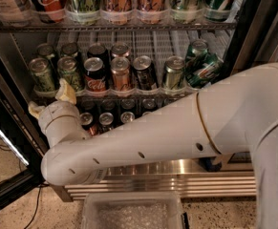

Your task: Pick green can from middle shelf of fridge

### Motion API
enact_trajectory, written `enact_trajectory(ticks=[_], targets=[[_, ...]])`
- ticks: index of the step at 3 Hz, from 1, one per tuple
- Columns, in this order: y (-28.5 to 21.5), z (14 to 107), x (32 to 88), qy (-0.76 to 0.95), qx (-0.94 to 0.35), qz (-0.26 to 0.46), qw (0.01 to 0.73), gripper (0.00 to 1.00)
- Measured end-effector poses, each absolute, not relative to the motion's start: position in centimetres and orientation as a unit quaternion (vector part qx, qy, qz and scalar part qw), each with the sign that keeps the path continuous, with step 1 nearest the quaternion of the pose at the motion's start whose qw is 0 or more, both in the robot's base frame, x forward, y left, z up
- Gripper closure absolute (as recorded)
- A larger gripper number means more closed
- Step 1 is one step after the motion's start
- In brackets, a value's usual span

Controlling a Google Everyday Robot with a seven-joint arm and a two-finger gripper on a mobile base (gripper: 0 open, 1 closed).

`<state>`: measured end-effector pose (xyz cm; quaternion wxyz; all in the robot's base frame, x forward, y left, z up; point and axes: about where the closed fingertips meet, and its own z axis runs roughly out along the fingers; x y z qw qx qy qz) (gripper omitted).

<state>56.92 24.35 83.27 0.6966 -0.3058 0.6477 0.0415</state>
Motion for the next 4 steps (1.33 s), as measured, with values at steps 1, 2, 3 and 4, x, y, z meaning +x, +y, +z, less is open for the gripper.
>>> enact_trajectory(ticks=[1,2,3,4], targets=[[25.5,83.5,57.5,0.64,-0.311,0.063,0.7,0.34],[26.8,84.3,56.6,0.629,-0.32,0.089,0.703,0.34],[27.3,84.4,57.0,0.628,-0.319,0.09,0.705,0.34],[27.0,84.3,57.7,0.634,-0.312,0.077,0.704,0.34]])
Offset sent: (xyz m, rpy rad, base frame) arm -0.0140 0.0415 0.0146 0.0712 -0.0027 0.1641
